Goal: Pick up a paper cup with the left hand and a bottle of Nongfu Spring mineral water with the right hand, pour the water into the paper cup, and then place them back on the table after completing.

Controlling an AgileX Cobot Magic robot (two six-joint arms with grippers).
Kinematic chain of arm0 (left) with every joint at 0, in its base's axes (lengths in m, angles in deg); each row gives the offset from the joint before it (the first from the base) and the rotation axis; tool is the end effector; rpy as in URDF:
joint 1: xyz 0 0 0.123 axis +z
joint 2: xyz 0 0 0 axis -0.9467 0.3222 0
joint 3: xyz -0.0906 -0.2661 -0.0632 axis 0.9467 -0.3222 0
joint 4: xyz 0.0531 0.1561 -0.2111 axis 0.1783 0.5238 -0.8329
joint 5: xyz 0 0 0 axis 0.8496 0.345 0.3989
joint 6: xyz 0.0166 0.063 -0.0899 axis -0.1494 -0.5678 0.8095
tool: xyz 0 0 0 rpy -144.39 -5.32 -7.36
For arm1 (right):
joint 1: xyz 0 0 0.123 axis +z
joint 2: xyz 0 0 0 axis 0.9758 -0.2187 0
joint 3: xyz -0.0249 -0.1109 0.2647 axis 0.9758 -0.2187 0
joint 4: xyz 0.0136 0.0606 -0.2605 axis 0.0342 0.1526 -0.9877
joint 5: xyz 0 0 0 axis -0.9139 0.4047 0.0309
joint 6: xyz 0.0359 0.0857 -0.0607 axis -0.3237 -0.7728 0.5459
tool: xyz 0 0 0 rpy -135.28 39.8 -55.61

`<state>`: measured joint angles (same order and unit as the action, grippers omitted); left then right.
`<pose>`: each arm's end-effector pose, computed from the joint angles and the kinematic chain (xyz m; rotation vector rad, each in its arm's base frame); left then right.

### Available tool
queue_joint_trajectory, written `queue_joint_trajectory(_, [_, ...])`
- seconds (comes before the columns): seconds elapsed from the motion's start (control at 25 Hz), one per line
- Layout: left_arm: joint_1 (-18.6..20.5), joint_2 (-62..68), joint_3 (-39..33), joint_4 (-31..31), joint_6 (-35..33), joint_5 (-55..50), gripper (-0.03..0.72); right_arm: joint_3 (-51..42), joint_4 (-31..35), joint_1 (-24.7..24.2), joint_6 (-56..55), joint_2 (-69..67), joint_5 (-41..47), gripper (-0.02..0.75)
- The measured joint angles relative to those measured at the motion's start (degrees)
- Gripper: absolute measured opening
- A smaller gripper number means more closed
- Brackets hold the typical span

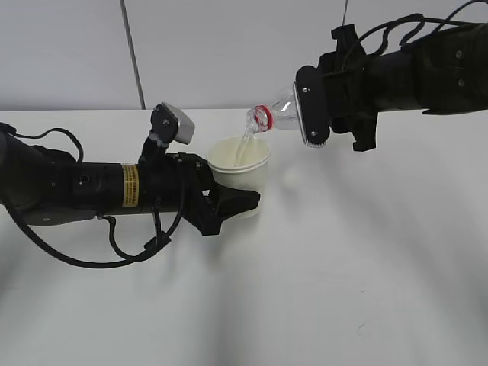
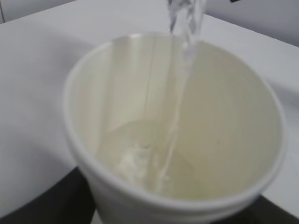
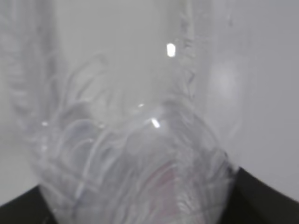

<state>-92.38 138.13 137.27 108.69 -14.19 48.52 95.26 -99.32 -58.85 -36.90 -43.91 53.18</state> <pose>0.3448 -0.2166 0.1081 0.9635 1.7719 -0.9294 0.4202 0.1302 0.2233 -1.8011 1.2877 -0.8571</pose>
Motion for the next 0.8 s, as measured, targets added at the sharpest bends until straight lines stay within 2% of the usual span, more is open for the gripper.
queue_joint_trajectory(0.8, [0.0,0.0,0.0,0.1,0.0,0.0,0.411,0.0,-0.5,0.0,-0.2,0.0,0.3,0.445])
